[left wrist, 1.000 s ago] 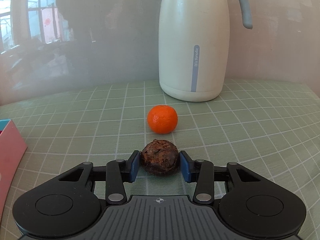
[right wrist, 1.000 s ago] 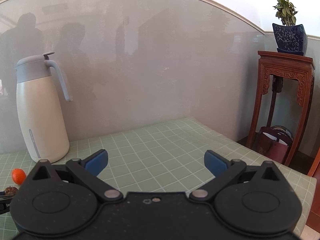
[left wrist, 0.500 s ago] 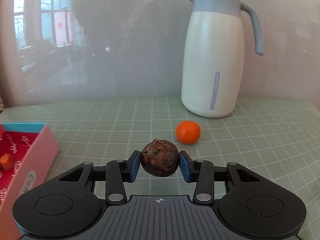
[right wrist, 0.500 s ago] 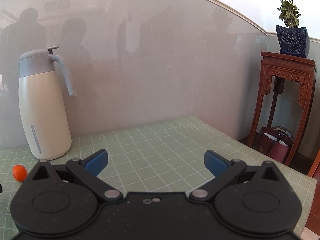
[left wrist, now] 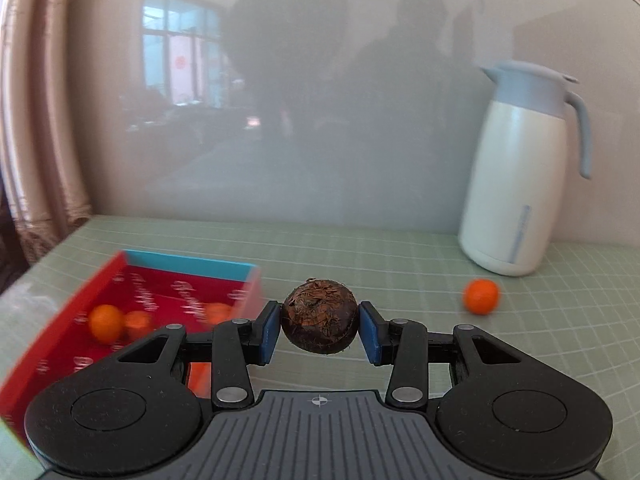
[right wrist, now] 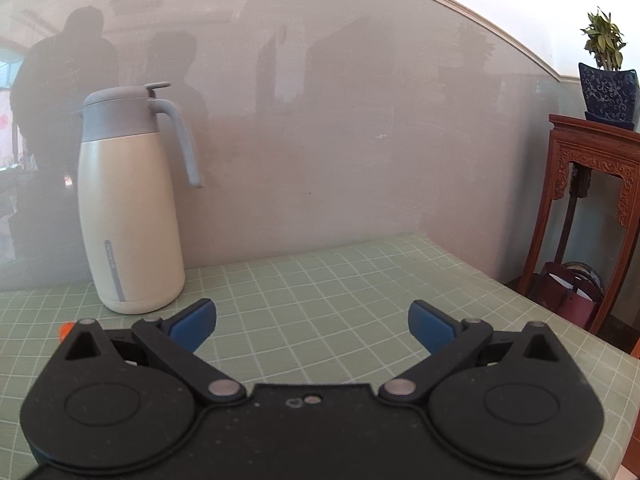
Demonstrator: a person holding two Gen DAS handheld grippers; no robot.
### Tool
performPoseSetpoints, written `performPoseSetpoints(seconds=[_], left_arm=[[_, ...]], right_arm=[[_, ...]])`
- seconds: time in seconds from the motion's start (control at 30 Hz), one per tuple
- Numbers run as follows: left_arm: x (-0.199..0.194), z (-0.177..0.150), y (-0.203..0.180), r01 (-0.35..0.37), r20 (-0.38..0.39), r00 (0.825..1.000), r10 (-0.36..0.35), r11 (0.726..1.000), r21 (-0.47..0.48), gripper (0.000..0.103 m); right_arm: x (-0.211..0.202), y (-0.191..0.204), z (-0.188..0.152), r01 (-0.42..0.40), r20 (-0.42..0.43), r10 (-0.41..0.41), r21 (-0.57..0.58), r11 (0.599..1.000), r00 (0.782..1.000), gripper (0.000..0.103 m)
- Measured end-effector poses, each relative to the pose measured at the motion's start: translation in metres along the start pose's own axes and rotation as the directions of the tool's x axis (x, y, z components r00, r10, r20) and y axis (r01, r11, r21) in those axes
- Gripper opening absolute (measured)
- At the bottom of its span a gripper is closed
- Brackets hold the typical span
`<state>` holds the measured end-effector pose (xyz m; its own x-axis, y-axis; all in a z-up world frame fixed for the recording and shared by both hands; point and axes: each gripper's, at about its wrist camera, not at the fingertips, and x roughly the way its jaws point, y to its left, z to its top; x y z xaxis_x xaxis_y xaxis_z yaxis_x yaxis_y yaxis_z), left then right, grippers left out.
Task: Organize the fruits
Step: 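Carry the water chestnut with the left tool into the red box and release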
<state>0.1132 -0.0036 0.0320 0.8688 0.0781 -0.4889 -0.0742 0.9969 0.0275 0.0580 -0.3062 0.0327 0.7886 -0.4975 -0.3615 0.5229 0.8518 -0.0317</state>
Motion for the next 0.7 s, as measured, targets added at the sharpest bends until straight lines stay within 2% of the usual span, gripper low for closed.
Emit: performPoseSetpoints(seconds=[0.17,0.37,0.7], left_arm=[[-0.003,-0.002,0.055,-0.124,0.012,0.992,0.125,0.991,-0.051,0.042],[0.019,-0.016,0.112,-0.232,-0.063,0.972,0.226,0.966,-0.116,0.042],[0.049,-0.030,0.153,-0.277,-0.157,0.955,0.253,0.948,-0.157,0.042]], right_arm=[[-0.004,0.021,0.000,-0.017,0.004,0.017,-0.024,1.000,1.000,0.103],[-0.011,0.044,-0.001,-0.042,0.011,0.043,-0.056,0.998,0.999,0.103],[-0.019,0.081,-0.003,-0.094,0.010,0.095,-0.097,0.991,0.995,0.103]])
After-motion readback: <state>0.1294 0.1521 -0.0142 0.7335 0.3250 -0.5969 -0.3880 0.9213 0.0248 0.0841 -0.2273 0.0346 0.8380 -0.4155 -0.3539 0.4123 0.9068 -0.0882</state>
